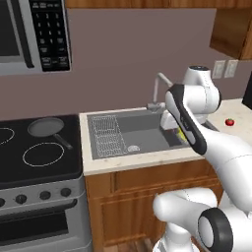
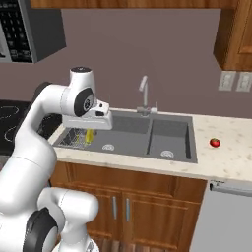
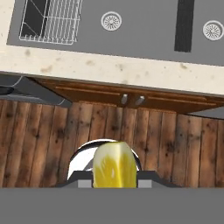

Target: Put the tomato and lemon wedge in the pan. Then turn on the rear right burner and set the heat to medium.

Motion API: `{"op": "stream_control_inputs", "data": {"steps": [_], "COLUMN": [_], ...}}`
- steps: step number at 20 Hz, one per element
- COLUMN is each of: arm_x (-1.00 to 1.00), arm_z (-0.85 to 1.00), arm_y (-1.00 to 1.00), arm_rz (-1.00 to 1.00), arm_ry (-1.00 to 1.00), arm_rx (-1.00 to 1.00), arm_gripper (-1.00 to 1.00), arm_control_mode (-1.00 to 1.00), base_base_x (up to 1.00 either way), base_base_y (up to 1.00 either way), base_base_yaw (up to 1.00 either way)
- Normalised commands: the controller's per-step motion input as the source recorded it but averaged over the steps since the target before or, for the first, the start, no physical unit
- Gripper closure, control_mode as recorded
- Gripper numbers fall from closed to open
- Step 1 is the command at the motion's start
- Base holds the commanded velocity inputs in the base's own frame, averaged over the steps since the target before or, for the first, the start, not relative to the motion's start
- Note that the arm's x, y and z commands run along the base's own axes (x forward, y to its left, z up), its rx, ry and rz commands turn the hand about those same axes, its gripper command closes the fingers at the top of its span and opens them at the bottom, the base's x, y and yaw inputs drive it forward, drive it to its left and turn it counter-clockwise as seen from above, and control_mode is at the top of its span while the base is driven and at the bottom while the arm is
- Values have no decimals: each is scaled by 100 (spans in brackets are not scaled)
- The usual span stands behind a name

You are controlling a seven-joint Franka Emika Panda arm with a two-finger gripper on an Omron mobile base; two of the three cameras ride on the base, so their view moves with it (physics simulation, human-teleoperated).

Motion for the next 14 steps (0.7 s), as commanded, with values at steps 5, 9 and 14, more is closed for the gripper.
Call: {"op": "stream_control_inputs", "data": {"steps": [5, 9, 14], "arm_x": [0, 0, 0], "arm_z": [0, 0, 0], "arm_y": [0, 0, 0], "arm_rz": [0, 0, 0], "arm_ry": [0, 0, 0], "arm_rx": [0, 0, 0], "arm_gripper": [100, 100, 100], "arm_control_mode": [100, 100, 100], "base_base_x": [0, 0, 5], "base_base_y": [73, 71, 55], "base_base_yaw": [-1, -7, -6]}}
